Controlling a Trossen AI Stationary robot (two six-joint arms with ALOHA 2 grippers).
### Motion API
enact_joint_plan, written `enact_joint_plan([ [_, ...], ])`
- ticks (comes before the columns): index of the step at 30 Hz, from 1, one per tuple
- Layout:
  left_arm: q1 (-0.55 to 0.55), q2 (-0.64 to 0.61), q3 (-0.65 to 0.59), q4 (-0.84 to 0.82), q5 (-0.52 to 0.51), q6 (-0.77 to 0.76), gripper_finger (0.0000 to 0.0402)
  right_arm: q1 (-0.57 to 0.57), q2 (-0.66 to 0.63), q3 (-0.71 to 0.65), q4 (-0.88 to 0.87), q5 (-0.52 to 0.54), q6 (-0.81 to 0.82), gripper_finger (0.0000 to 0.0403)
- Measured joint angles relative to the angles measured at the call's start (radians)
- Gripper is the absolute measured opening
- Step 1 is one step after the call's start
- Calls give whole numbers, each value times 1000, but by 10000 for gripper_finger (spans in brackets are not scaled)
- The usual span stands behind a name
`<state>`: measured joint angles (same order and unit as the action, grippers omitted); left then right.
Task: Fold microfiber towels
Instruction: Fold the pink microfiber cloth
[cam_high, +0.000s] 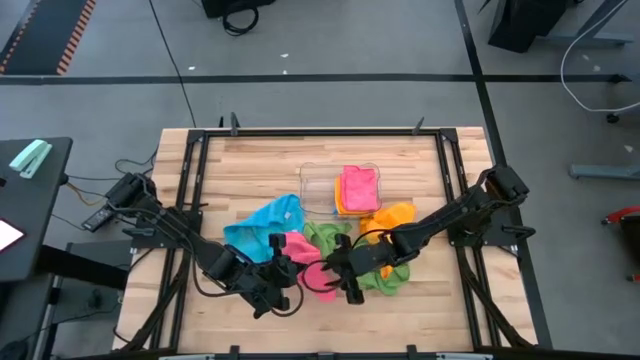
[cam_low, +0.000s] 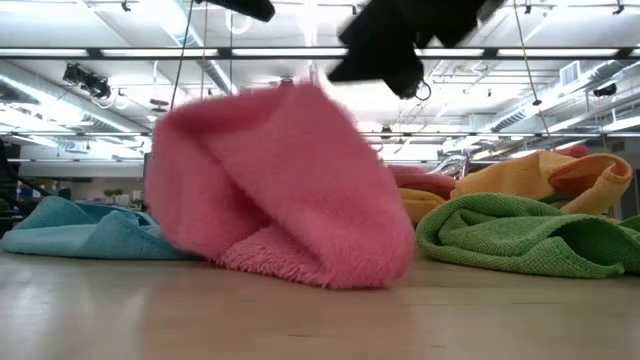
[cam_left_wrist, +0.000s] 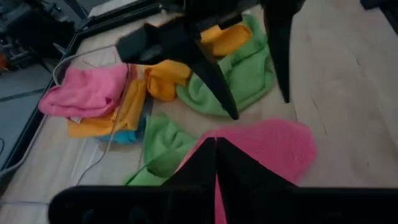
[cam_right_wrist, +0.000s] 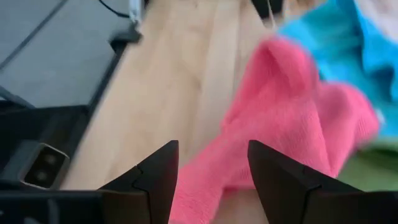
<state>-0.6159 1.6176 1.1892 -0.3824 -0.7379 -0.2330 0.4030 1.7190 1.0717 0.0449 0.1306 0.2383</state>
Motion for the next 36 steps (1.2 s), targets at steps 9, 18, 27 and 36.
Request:
enact_joint_plan([
  [9, -11, 12, 0, -149, 52, -204, 55, 0, 2, 11, -64, 75, -14, 202],
  [18, 28, 63, 0, -372, 53, -421, 183, 4, 14, 10, -98, 101, -9, 202],
  [27, 84, 141, 1, -382, 88, -463, 220, 12, 14, 10, -105, 104, 5, 202],
  [36, 88, 156, 7, -414, 87, -385, 67, 33, 14, 10, -100, 101, -23, 202],
])
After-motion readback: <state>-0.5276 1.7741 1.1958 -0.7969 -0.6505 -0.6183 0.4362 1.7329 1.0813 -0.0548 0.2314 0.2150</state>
